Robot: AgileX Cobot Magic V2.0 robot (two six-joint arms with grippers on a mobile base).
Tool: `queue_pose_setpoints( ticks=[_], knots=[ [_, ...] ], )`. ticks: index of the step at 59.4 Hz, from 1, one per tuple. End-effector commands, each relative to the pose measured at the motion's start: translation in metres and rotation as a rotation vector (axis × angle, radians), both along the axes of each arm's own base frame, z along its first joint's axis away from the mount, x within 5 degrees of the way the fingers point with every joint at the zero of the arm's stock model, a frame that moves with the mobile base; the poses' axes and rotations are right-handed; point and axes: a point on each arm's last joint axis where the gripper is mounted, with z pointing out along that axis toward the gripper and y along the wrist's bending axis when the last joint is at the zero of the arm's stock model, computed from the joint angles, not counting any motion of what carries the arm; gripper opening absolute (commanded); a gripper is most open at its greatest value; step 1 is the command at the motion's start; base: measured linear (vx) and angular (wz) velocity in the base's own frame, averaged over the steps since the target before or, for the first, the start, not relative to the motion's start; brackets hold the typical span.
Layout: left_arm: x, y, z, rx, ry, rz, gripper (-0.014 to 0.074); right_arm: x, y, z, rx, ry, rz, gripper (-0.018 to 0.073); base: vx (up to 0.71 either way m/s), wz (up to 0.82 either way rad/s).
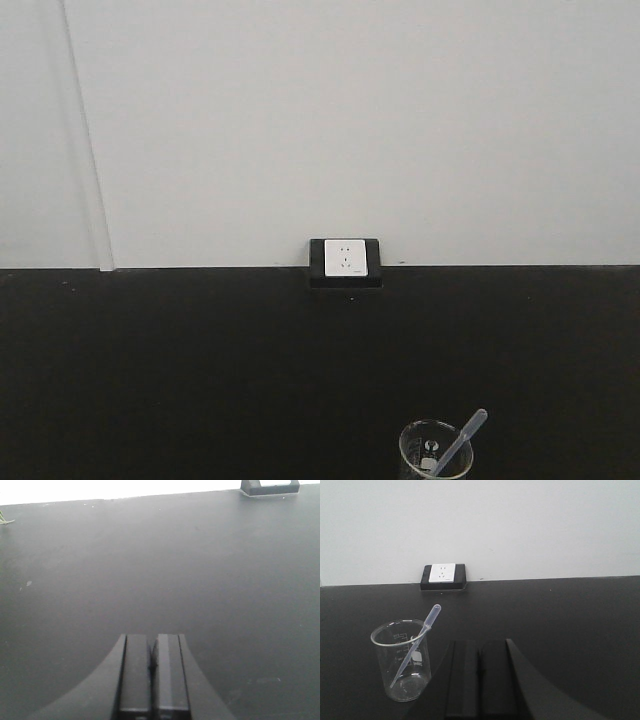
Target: Grab transparent chemical and place on left bench
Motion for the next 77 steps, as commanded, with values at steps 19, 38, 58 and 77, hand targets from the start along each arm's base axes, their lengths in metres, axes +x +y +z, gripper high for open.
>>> queue_pose_setpoints(
  ticks=[19, 38, 58, 77],
  knots=[
    [-0.001, 0.000, 0.003, -0.014, -0.081, -0.001, -0.0003, -0.001, 0.000, 0.005, -0.011, -0.088, 0.001, -0.0007, 0.00, 0.00],
    [-0.001, 0.000, 0.003, -0.014, -0.081, -0.001, -0.0003, -0.001, 0.000, 0.005, -0.011, -0.088, 0.001, -0.0007, 0.00, 0.00],
    [-0.001, 0.000, 0.003, -0.014, -0.081, -0.001, -0.0003, -0.007, 0.002, 0.033, 0.039, -0.357, 0.023, -0.0007, 0.00, 0.00],
    [-0.001, 0.000, 0.003, -0.014, -0.081, -0.001, -0.0003, 0.001, 0.001, 0.133, 0.031, -0.321, 0.004, -0.0007, 0.00, 0.00]
  ],
)
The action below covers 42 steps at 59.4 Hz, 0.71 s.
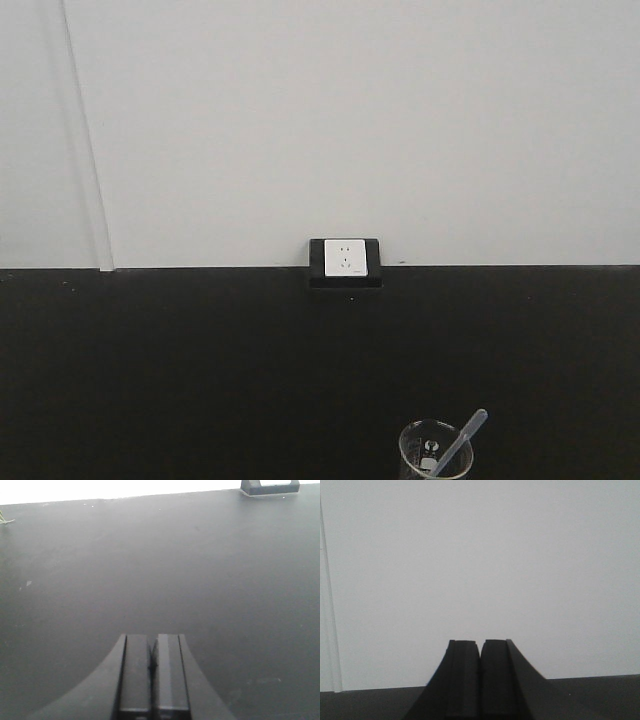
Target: Grab transparent chemical and place on left bench
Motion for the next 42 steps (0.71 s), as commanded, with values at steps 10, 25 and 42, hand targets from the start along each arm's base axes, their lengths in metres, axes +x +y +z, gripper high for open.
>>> queue_pose_setpoints(
  ticks=[10, 25, 42],
  knots=[
    [-0.001, 0.000, 0.003, -0.014, -0.081, -0.001, -0.0003, 0.042, 0.004, 0.081, -0.056, 0.033, -0.019, -0.0007, 0.00, 0.00],
    [-0.001, 0.000, 0.003, -0.014, -0.081, -0.001, -0.0003, 0.075, 0.007, 0.081, -0.055, 0.135, -0.014, -0.0001, 0.00, 0.00],
    [-0.001, 0.000, 0.003, -0.014, -0.081, -0.001, -0.0003, 0.095, 0.009, 0.070, -0.055, 0.206, -0.011, 0.0192, 0.00, 0.00]
  ],
)
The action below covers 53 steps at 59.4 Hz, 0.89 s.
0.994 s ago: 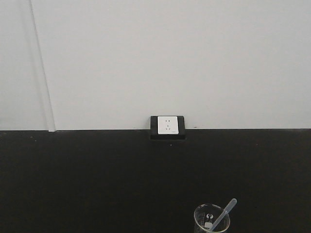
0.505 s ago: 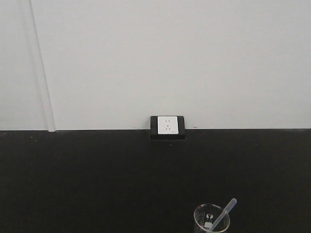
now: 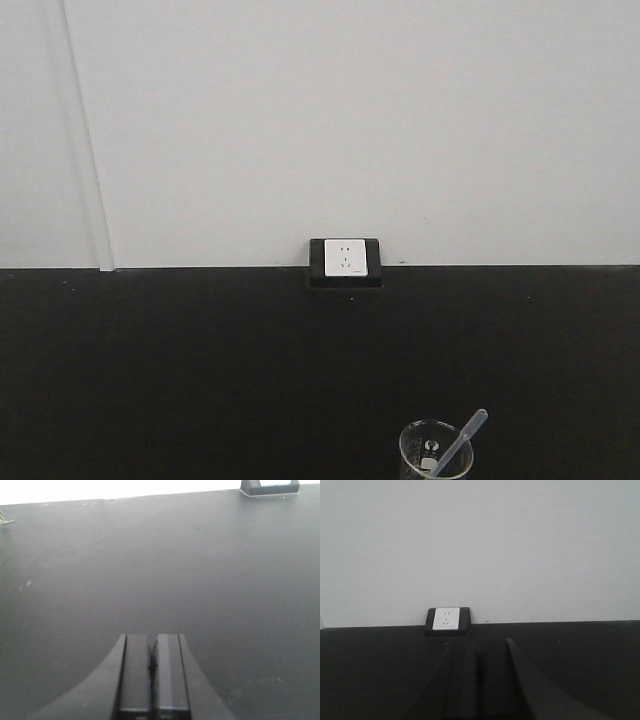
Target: Grab transparent chemical and place on left bench
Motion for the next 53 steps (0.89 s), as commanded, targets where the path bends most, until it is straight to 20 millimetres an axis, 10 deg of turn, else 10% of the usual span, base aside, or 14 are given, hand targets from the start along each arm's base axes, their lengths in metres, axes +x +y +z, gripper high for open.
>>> queue_pose_setpoints(
  ticks=[1, 24, 53],
  knots=[
    [-0.001, 0.000, 0.003, -0.014, -0.081, -0.001, -0.0003, 0.006, 0.000, 0.017, 0.011, -0.100, -0.002, 0.0223, 0.00, 0.00],
    [-0.001, 0.000, 0.003, -0.014, -0.081, -0.001, -0.0003, 0.033, 0.000, 0.006, 0.304, -0.044, -0.031, 0.0706, 0.00, 0.00],
    [-0.001, 0.000, 0.003, -0.014, -0.081, -0.001, -0.0003, 0.106, 0.035, -0.065, 0.481, 0.219, -0.014, 0.0556, 0.00, 0.00]
  ],
)
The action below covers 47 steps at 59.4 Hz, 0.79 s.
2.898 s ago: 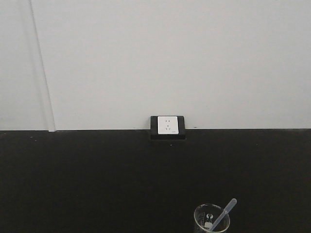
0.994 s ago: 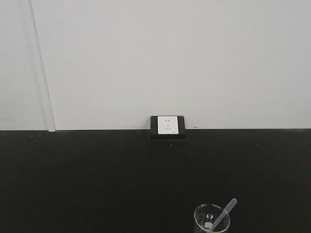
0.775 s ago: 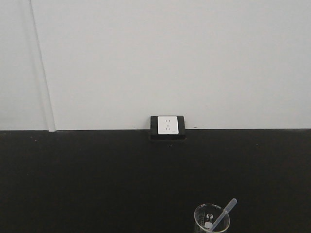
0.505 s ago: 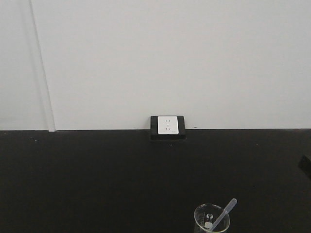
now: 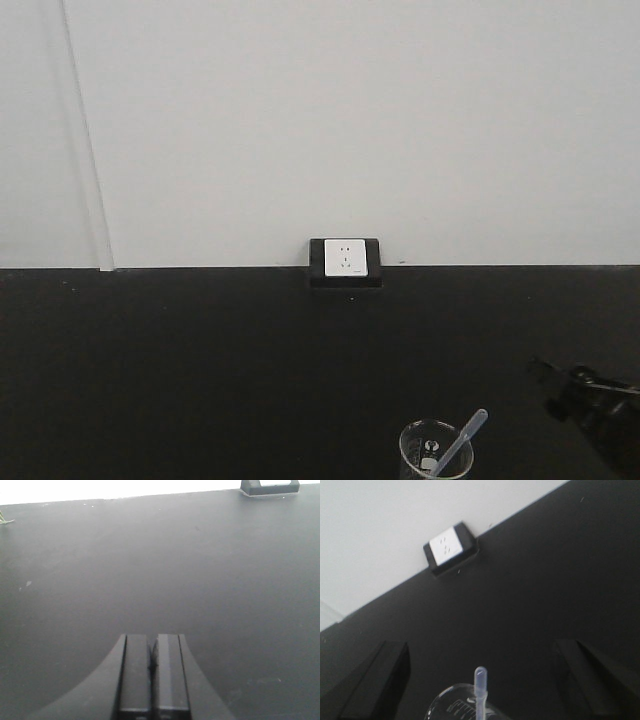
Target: Grab transparent chemical and place on left bench
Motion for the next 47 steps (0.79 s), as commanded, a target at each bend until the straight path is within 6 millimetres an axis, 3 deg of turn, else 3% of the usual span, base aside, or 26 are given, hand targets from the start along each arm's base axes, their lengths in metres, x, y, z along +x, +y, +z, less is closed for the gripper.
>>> queue_pose_setpoints(
  ticks=[1, 18, 31, 47],
  knots=[
    [-0.001, 0.000, 0.003, -0.014, -0.081, -0.001, -0.0003, 0.017, 0.010, 0.013, 0.012, -0.166, 0.002, 0.0550, 0.00, 0.00],
    [-0.001, 0.000, 0.003, -0.014, -0.081, -0.001, -0.0003, 0.050, 0.030, -0.024, 0.029, -0.133, 0.026, 0.0519, 0.00, 0.00],
    [-0.001, 0.000, 0.003, -0.014, -0.081, -0.001, -0.0003, 0.072, 0.041, -0.040, 0.014, -0.102, 0.086, 0.0519, 0.00, 0.00],
    [-0.001, 0.000, 0.003, -0.014, -0.081, -0.001, -0.0003, 0.081, 0.044, -0.060, 0.040, -0.057, 0.083, 0.0505, 0.00, 0.00]
  ],
)
